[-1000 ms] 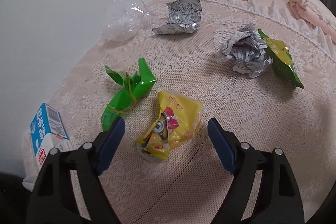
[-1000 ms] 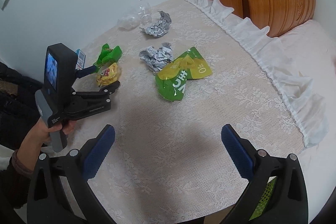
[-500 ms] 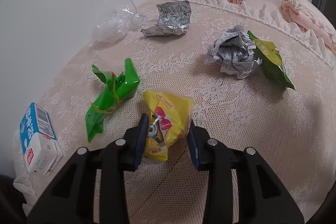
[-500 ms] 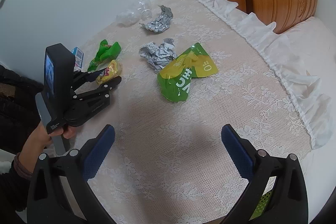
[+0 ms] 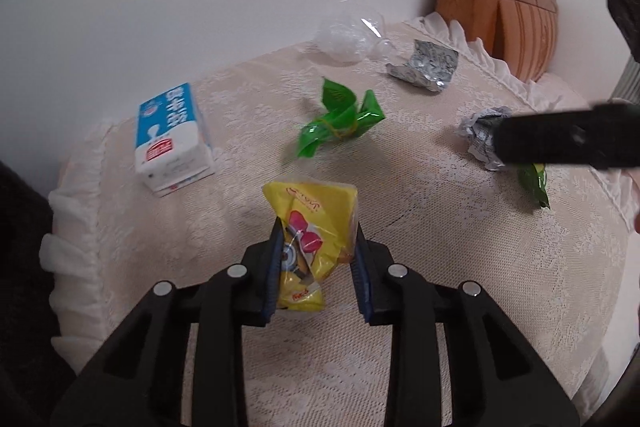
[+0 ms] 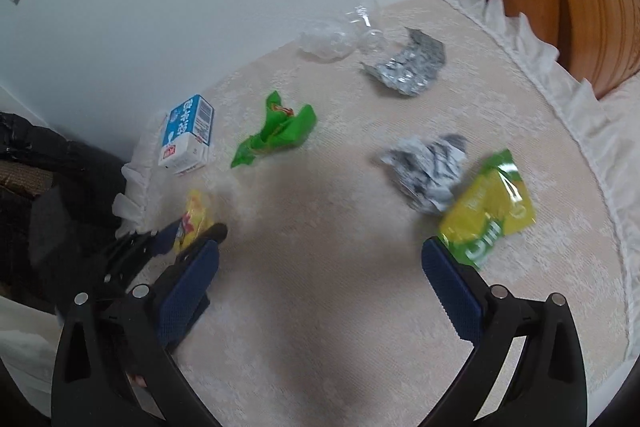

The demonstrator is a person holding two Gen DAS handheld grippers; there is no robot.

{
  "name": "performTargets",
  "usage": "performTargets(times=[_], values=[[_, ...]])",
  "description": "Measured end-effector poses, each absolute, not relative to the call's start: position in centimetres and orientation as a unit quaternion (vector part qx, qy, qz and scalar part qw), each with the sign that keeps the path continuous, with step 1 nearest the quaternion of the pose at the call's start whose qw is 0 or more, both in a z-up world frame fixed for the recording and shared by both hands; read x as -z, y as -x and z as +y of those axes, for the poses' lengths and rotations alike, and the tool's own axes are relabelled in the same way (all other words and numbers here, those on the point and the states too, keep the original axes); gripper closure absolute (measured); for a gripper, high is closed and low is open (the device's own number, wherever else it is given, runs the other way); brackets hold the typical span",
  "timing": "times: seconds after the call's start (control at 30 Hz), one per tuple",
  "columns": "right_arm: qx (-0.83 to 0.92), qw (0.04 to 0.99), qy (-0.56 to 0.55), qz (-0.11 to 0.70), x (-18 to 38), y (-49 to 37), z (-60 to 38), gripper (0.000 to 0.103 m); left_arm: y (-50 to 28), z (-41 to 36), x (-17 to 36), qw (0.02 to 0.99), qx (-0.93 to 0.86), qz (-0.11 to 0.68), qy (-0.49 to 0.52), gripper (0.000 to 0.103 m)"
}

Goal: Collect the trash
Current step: 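Grasp the yellow snack packet with the left gripper while the right grasps the green wrapper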

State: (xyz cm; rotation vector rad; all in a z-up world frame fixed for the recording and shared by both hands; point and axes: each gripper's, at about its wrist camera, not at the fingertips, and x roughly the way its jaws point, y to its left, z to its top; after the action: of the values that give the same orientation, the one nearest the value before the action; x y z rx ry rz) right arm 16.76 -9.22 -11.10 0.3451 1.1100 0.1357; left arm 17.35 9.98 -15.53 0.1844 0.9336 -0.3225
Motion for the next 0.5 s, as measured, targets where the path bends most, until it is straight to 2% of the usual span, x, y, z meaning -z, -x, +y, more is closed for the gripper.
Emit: performTargets(times=[0.33, 0.37, 0.4, 0.5], values=[[-0.005, 0.815, -0.19, 0.547, 15.9, -28.3, -4.4, 0.003, -16.1, 14.8, 15.7, 0.881, 0.098, 0.459, -0.061, 0.073], [0.002, 0.814, -0.186, 0.551, 16.2, -28.7, -4.2, 0.007, -16.1, 14.9, 15.7, 0.882, 0.095, 0.457, -0.062, 0.073], [0.007, 0.811, -0.183, 0.555, 16.6, -28.9, -4.0, 0.017, -16.1, 14.9, 15.7, 0.882, 0.094, 0.456, -0.065, 0.073], [0.001, 0.808, -0.183, 0.559, 17.0, -29.1, -3.8, 0.039, -16.1, 14.7, 15.6, 0.884, 0.097, 0.454, -0.066, 0.073]])
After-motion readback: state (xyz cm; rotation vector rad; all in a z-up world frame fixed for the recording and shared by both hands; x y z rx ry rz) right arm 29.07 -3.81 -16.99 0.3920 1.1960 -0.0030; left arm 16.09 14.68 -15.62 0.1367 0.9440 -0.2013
